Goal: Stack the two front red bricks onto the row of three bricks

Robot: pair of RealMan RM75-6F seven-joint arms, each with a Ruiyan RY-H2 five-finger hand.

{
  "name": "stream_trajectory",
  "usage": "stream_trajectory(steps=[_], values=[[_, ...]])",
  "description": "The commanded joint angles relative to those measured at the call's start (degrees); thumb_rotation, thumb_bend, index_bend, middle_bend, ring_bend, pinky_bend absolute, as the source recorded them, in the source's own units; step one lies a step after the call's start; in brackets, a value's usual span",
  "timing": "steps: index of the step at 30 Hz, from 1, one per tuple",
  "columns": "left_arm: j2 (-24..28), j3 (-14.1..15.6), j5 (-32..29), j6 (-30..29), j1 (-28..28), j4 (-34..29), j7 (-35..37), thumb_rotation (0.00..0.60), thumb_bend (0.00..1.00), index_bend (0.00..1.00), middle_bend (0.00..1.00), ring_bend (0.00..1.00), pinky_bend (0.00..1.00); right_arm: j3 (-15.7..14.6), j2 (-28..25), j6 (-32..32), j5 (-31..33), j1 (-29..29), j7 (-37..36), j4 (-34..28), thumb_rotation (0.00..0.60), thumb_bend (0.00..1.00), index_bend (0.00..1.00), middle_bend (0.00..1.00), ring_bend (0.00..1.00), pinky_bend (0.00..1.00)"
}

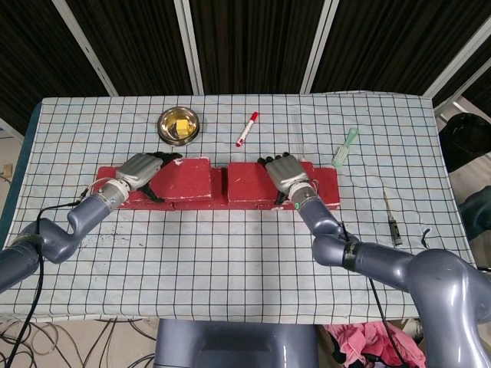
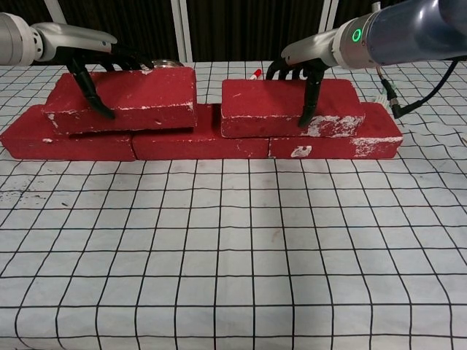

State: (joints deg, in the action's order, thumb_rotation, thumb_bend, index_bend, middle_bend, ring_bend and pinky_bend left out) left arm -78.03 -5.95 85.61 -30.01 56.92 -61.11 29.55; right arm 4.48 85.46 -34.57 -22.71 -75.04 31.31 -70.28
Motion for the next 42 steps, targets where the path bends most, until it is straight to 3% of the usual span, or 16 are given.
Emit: stream_trajectory(steps=[1, 15, 42], values=[[-0.6, 1.0, 1.4, 0.0, 0.8, 0.9, 1.7, 0.600, 0.11, 0.10, 0.20, 0.09, 0.19, -0.1, -0.1, 0.1, 0.0, -0.1, -0.1, 0.0, 0.600, 0.00, 0.20, 0.24, 0.19, 0.13], [-2.1, 2.3, 2.7, 2.1, 4.8, 3.8, 5.9, 0.600, 0.09, 0.10, 0.20, 0.08, 0.18, -0.5, -1.7, -0.8, 0.4, -0.9, -0.3, -2.4, 0.600, 0.00, 0.20, 0.24, 0.19, 0.13], [-2.1, 4.6, 2.1, 2.5, 6.7, 3.6, 7.9, 0.600, 0.03, 0.10, 0.19, 0.07, 0.18, -0.5, 0.1, -1.0, -0.4, -1.3, -1.8, -0.6, 0.600, 0.00, 0.20, 0.23, 0.19, 0.13]])
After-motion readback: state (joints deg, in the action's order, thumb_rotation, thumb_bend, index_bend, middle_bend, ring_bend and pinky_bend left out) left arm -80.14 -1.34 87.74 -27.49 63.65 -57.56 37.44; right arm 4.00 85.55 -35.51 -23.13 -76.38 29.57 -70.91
